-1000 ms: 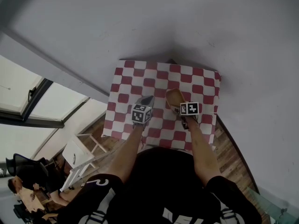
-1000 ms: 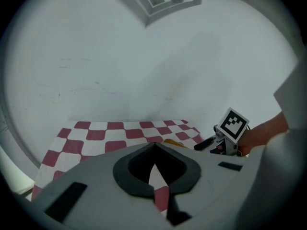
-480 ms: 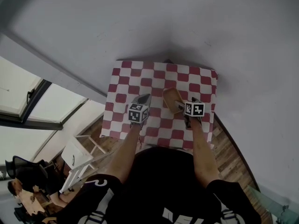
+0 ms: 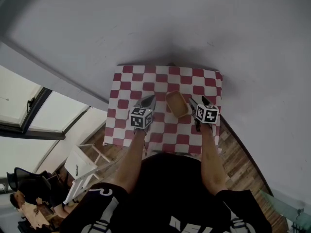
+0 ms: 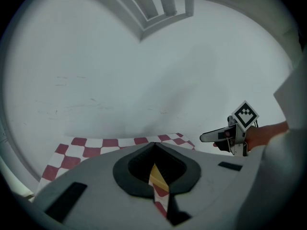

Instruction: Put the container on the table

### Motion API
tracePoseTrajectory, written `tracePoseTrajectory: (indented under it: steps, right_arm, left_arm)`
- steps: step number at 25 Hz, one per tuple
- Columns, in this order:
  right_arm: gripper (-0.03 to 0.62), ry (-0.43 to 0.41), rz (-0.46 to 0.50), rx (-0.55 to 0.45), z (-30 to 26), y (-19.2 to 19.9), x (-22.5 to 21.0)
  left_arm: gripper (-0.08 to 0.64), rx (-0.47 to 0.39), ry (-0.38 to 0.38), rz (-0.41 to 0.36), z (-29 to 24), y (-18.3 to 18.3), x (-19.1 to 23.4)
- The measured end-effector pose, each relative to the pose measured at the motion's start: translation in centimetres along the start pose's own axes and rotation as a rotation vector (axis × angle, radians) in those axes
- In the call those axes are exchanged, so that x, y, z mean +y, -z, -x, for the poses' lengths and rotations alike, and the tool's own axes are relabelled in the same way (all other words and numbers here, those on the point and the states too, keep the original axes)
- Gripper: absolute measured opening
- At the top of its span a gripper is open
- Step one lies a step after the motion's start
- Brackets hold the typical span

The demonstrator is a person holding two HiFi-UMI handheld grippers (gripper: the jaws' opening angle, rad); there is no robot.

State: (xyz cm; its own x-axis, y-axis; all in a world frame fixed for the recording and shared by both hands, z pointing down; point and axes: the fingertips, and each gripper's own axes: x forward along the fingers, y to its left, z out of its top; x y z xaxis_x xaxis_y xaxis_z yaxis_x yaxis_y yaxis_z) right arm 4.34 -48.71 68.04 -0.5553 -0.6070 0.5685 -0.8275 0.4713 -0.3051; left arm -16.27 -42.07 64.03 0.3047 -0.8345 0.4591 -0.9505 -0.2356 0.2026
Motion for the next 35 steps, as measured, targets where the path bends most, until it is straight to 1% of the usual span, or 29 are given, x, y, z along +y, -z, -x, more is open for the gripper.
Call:
tracePoseTrajectory:
  steps: [5, 11, 16, 21, 26, 35]
  right_arm:
    - [0.273, 0.04, 0.041, -0.066, 2.0, -3.1, -0.4]
    - [0.212, 0.057, 0.087, -0.116, 3.9, -5.6, -0.2]
    - [0.157, 0.068, 0.122, -0.136, 4.7, -6.8, 0.0]
    - [0.093, 0.069, 0.126, -0.139, 5.1, -6.9, 0.0]
    - [0.061, 0.069, 0.127, -0.136, 5.3, -6.5, 0.0]
    - [0.035, 0.059, 0.134, -0.132, 5.4, -6.3, 0.4]
  left_arm:
    - [0.025, -0.026, 0.003, -0.003, 0.5, -1.4, -0.3]
    - [0.025, -0.043, 0.011, -0.022, 1.0, -2.6, -0.9]
    - [0.025, -0.054, 0.005, -0.022, 1.3, -3.0, -0.6]
    - [0.025, -0.061, 0.0, -0.02, 1.5, -3.2, -0.5]
    - [0.025, -0.064, 0.004, -0.028, 1.7, -3.4, -0.8]
    - [0.025, -0.064, 0.006, -0.034, 1.9, -3.5, -0.9]
